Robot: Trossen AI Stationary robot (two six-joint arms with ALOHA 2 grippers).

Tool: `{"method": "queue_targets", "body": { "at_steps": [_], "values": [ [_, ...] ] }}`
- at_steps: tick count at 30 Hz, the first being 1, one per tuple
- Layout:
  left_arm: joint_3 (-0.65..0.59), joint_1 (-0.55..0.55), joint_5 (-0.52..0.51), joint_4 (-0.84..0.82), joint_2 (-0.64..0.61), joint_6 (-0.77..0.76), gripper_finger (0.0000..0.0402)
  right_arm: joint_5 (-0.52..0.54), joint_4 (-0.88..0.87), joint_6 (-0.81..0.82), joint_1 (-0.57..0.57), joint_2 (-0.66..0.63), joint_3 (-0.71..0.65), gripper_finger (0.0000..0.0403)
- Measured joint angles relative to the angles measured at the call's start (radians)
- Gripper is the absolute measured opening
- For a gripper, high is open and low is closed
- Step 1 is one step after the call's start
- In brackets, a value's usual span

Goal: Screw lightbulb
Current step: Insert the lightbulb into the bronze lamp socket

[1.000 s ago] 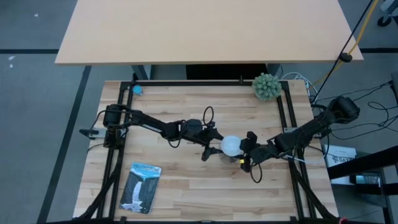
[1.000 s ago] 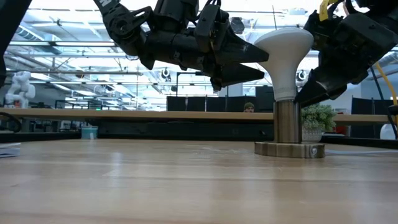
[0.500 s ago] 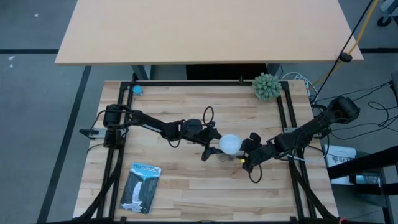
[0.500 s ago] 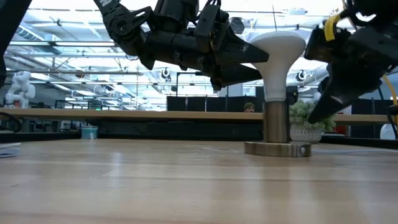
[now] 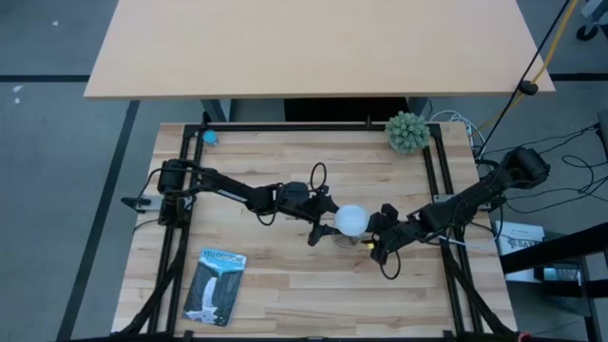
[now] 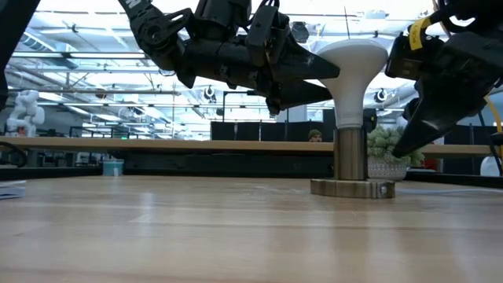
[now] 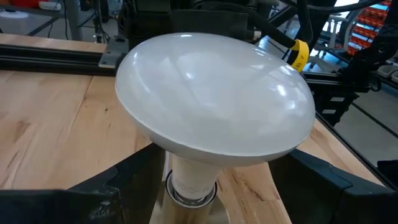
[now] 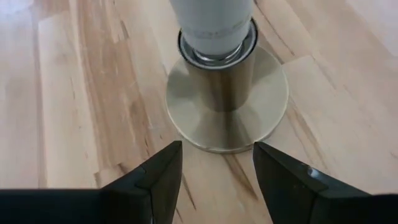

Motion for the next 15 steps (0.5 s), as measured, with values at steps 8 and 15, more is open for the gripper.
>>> {"method": "queue_targets", "body": {
  "at_steps": [8, 15],
  "values": [
    [0.0, 0.0, 0.0, 0.0, 0.0, 0.0, 0.0284, -0.006, -0.003, 0.018, 0.0, -0.009, 0.0, 0.0144],
    [0.0, 0.0, 0.0, 0.0, 0.0, 0.0, 0.0284, -0.027, -0.144, 0.081, 0.004, -0.119, 0.0, 0.0094]
  ]
}}
